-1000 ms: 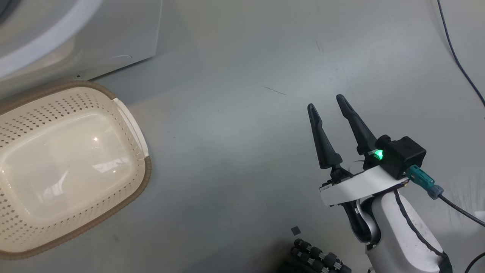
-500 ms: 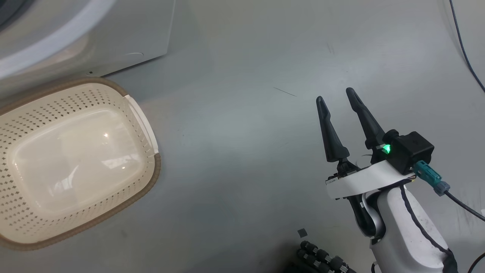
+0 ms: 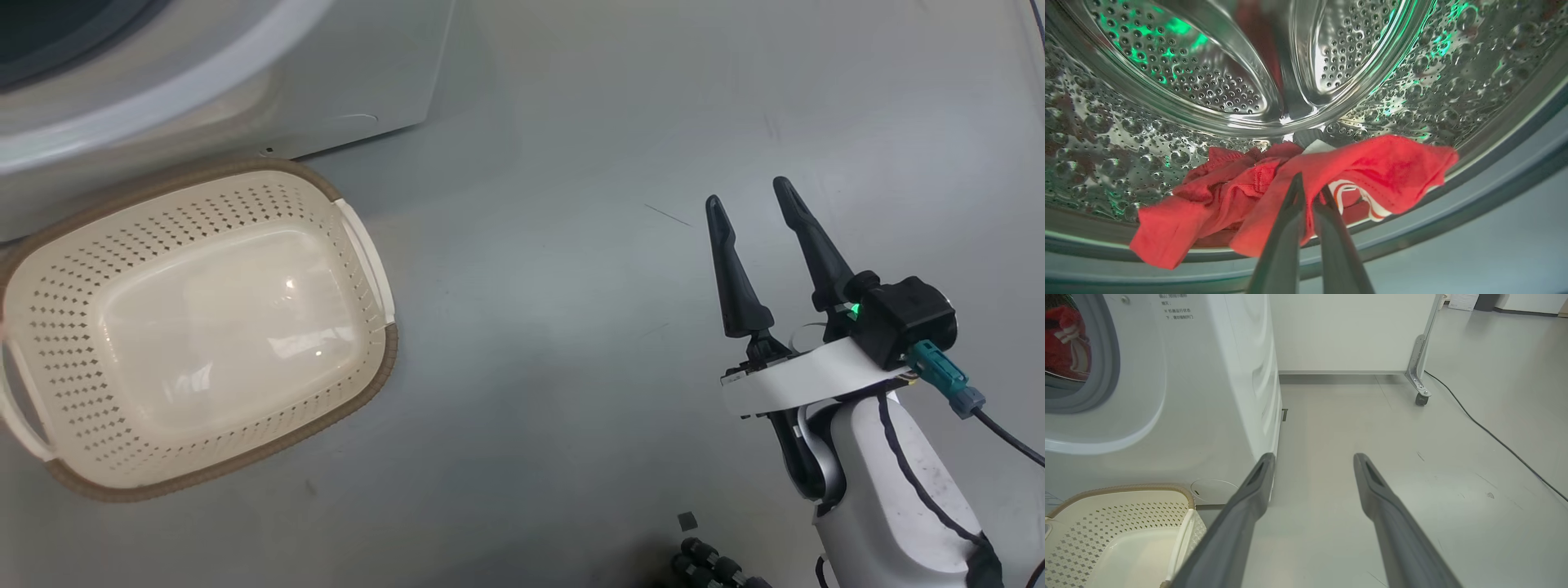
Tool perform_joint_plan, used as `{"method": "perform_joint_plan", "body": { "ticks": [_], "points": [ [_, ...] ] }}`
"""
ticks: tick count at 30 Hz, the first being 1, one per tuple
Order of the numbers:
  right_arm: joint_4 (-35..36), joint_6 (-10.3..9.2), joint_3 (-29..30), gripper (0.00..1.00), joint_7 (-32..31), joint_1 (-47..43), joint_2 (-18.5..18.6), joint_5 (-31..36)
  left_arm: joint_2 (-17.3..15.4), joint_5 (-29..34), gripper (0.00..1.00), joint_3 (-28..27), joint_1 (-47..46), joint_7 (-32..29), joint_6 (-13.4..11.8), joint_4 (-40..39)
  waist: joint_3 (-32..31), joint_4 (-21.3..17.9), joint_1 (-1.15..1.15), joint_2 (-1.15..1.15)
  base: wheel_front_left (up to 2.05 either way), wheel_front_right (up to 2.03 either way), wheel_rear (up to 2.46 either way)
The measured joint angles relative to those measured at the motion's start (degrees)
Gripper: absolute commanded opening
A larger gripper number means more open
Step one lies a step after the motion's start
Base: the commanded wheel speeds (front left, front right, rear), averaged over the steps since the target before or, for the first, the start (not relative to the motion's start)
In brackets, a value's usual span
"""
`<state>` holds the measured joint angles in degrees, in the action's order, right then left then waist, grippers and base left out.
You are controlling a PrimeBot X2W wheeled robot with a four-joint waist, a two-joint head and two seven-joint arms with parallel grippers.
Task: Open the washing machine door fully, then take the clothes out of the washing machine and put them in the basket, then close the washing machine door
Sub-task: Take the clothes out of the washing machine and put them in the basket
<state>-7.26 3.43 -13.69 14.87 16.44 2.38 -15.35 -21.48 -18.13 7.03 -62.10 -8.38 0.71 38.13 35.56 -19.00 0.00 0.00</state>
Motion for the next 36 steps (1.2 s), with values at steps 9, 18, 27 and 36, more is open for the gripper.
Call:
{"method": "perform_joint_plan", "body": {
  "ticks": [9,18,27,36],
  "points": [
    [0.4,-0.01,2.4,1.0,0.0,0.0,1.6,1.4,4.6,-1.5,0.0,-1.0,4.9,9.2,-0.9,-4.2,-1.3,3.3,0.0,0.0,0.0,0.0,0.0],
    [0.5,0.0,2.9,1.0,0.0,-0.4,2.0,2.4,6.5,-1.3,0.0,-1.0,11.4,18.6,-2.3,-10.2,-3.6,6.8,0.0,0.0,0.0,0.0,0.0],
    [0.3,0.01,3.4,1.0,0.0,-1.8,2.0,2.9,8.6,-0.7,0.0,-0.8,18.6,22.1,-4.0,-16.2,-7.0,8.8,0.0,0.0,0.0,0.0,0.0],
    [0.3,0.01,4.2,1.0,0.0,-3.9,2.0,3.5,10.9,0.1,0.0,-0.7,26.2,22.6,-5.2,-22.3,-11.1,10.4,0.0,0.0,0.0,0.0,0.0]
  ]
}}
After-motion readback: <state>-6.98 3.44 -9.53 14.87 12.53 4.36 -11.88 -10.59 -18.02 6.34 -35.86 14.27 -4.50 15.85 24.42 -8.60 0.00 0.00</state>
